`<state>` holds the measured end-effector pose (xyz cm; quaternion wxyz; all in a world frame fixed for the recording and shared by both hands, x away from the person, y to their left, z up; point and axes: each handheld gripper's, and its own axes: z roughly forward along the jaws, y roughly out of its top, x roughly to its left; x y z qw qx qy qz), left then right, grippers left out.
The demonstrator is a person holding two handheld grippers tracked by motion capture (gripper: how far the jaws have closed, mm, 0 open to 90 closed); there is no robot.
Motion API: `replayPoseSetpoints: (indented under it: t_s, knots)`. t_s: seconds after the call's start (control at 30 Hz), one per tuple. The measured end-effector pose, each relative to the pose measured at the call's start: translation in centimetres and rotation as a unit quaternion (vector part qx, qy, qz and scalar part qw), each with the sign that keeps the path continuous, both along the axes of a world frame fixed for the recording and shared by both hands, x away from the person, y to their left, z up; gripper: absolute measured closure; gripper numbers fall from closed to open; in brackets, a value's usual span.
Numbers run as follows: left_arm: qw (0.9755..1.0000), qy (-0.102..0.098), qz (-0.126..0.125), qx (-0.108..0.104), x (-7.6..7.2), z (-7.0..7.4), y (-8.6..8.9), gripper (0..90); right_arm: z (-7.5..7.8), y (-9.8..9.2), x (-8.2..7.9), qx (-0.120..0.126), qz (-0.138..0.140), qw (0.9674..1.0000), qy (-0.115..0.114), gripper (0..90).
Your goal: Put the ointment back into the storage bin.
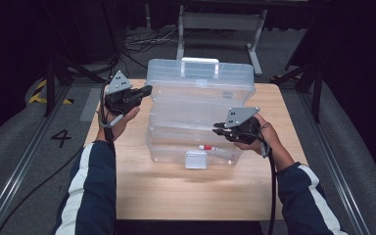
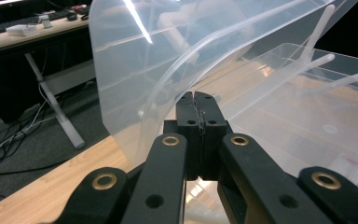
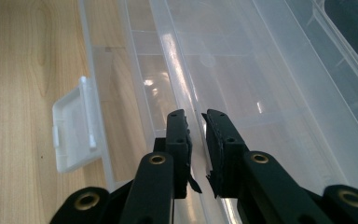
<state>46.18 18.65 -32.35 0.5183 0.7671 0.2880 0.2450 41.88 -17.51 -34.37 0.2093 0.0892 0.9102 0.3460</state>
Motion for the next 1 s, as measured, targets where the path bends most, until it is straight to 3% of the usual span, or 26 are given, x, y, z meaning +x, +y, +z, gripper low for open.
replayPoseSetpoints:
  t_s: [0.37, 0.53, 1.0]
  knots:
    - [0.9998, -0.005, -0.005, 0.018, -0.5, -0.3, 0.0, 90.0, -0.1, -0.4, -0.4, -0.008, -0.004, 0.9999, 0.005, 80.6]
    - [0.9997, -0.006, -0.01, 0.02, -0.8, -0.5, 0.2, 90.0, -0.1, -1.3, -0.6, 0.004, -0.004, 0.9999, 0.011, 81.5]
    - [0.9995, -0.005, -0.018, 0.027, -1.8, -1.0, 0.4, 90.0, -0.1, -2.7, -1.6, 0.014, -0.018, 0.9997, -0.004, 83.2]
